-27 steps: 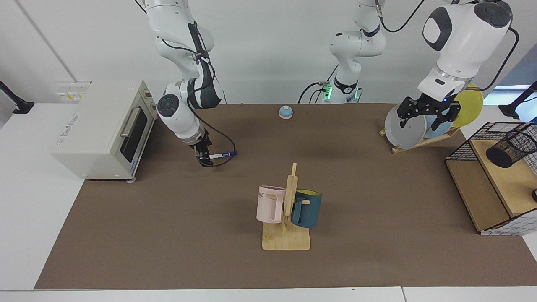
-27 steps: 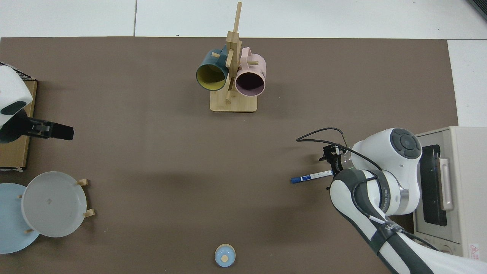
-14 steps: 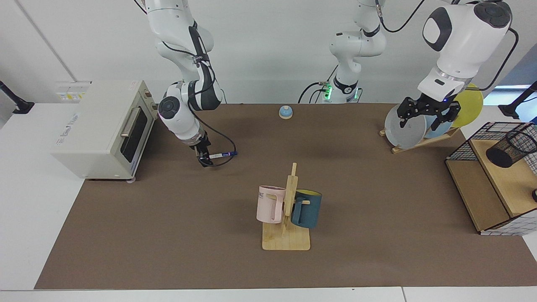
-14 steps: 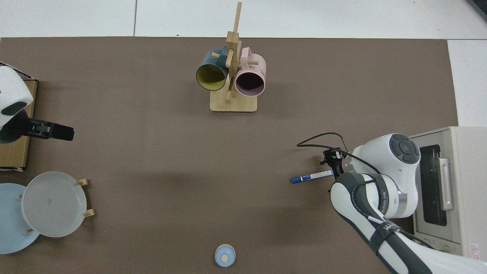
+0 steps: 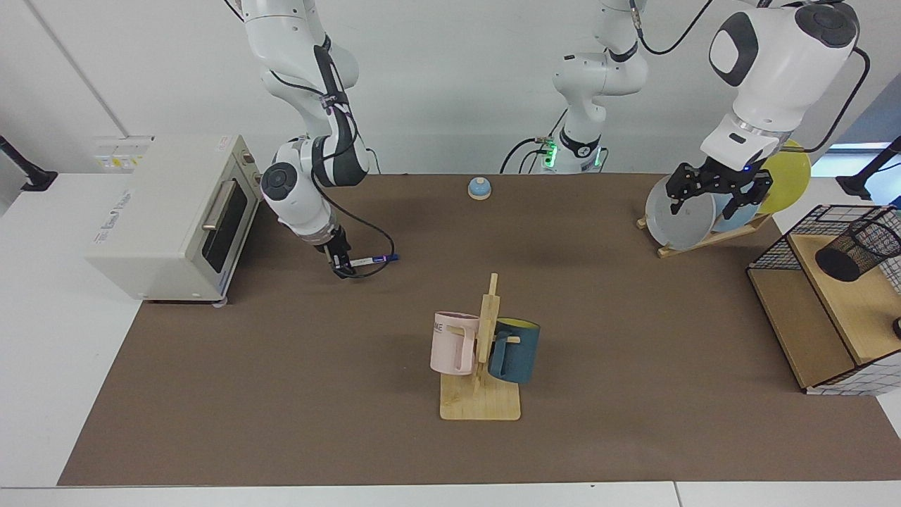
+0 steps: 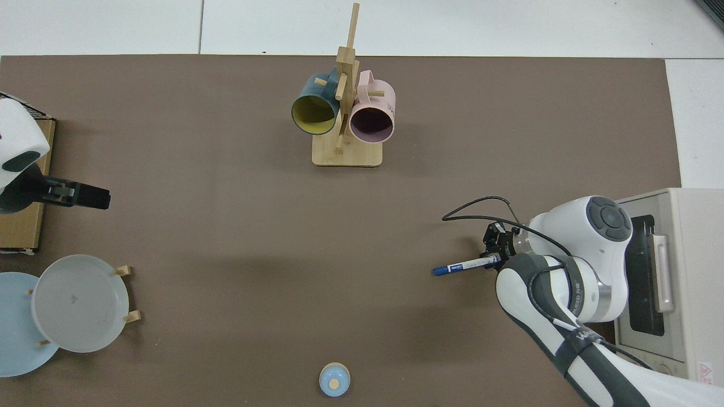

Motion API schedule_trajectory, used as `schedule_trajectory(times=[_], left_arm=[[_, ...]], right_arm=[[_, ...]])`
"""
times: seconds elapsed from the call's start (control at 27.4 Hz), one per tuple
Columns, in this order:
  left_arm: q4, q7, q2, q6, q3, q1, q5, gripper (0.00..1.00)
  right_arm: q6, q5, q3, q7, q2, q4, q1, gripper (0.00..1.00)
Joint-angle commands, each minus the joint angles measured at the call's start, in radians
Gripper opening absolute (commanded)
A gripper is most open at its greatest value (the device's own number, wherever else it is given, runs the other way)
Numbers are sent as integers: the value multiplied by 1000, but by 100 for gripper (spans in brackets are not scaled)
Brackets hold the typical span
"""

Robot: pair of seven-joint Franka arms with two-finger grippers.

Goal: Put markers into pen holder
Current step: 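Close the right gripper on the marker and lift it, then carry the marker to the middle while the left gripper reaches toward it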

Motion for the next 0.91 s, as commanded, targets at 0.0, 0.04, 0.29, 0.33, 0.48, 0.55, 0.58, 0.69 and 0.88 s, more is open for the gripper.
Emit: schedule_trajectory(times=[0.0,0.04,0.29,0.33,0.48,0.55,0.58,0.69,0.88], left_arm=[[-21,-11,-17,-5,4,-5,16,100],[-21,-11,-17,-5,4,-6,16,100],[-22,-11,-19,-8,4,-6,16,100],[-24,-11,-19,-8,4,-5,16,100],[-26,-11,-19,-6,4,-6,16,100],[-27,-11,-20,-6,4,-5,16,100],[-27,-11,-20,-6,4,-5,16,100],[-26,-11,-20,-8,4,-6,16,100],[-27,6,-20,-23,-13,-14,14,100]], right_arm=[[-89,58,10,-46,-2,50,-16,0],[-109,74,10,-48,-1,68,-10,0],[-163,202,13,-46,-1,163,30,0],[-166,229,13,-42,-1,178,37,0],[-171,366,15,-26,-4,240,58,0],[-175,407,16,-13,-8,273,61,0],[-182,424,16,1,-8,290,64,0],[-186,467,16,64,1,356,86,0],[-179,561,16,148,39,458,135,0]])
